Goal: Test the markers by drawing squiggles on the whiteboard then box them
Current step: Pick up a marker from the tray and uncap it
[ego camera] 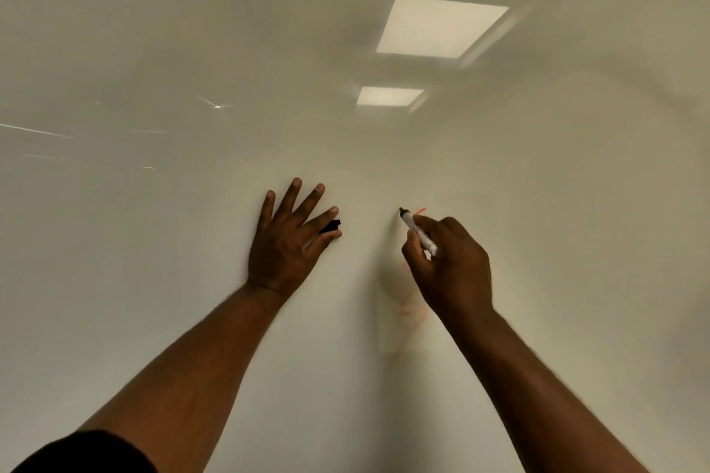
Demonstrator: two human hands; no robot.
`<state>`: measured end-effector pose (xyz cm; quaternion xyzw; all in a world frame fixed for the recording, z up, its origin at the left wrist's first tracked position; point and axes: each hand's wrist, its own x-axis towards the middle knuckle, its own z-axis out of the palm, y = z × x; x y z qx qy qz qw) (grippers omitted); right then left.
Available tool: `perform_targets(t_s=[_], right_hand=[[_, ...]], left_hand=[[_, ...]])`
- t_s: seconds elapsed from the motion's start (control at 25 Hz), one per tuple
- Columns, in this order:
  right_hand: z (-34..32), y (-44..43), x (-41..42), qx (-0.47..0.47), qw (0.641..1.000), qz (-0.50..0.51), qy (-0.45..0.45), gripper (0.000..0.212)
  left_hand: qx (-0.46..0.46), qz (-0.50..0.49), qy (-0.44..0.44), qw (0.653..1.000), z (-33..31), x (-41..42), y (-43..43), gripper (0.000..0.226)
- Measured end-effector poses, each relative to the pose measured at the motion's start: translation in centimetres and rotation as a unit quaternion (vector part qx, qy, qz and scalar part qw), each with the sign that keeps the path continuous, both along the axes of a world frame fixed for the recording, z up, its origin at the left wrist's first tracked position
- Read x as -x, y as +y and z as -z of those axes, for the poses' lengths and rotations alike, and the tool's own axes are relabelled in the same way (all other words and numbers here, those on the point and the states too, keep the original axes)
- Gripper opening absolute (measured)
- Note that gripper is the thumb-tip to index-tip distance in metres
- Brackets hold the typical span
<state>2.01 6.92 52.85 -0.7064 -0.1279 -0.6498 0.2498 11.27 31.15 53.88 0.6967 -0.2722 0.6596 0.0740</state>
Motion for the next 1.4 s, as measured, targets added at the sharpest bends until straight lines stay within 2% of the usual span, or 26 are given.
perform_targets(t_s=[0.28, 0.4, 0.56, 0.72, 0.92, 1.04, 1.16, 1.4], right_hand=[[3.6, 0.5, -0.8, 0.024, 1.0, -0.007, -0.009, 0.024], [6.6, 0.6, -0.5, 0.064, 0.998, -0.005, 0.01, 0.025], [9.1, -0.2, -0.1, 0.025, 0.999, -0.023, 0.039, 0.026], [14.1, 0.6, 0.8, 0.093, 0.99, -0.037, 0.096, 0.029], [16.0, -0.2, 0.9, 0.032, 0.992, -0.031, 0.116, 0.027], [20.0, 0.9, 1.5, 0.097, 0.978, -0.044, 0.18, 0.028], [23.1, 1.7, 2.7, 0.082, 0.958, -0.066, 0.267, 0.028], [20.9, 0.2, 4.8, 0.036, 0.976, -0.061, 0.204, 0.027]], left_hand=[[-0.006, -0.004, -0.006, 1.0, 0.1, -0.2, 0.2, 0.039], [-0.005, -0.001, -0.006, 1.0, 0.2, 0.0, 0.1, 0.039], [0.011, 0.01, 0.015, 1.0, 0.5, 0.1, -0.1, 0.04], [0.017, 0.022, 0.035, 0.999, 1.8, 0.3, -0.3, 0.041], [0.006, 0.031, 0.061, 0.998, 3.4, 0.9, 0.2, 0.04], [0.004, 0.035, 0.079, 0.996, 4.0, 1.4, 0.4, 0.04], [0.006, 0.04, 0.108, 0.993, 4.7, 2.1, 0.6, 0.038], [0.01, 0.061, 0.151, 0.987, 8.2, 3.8, 0.8, 0.035]])
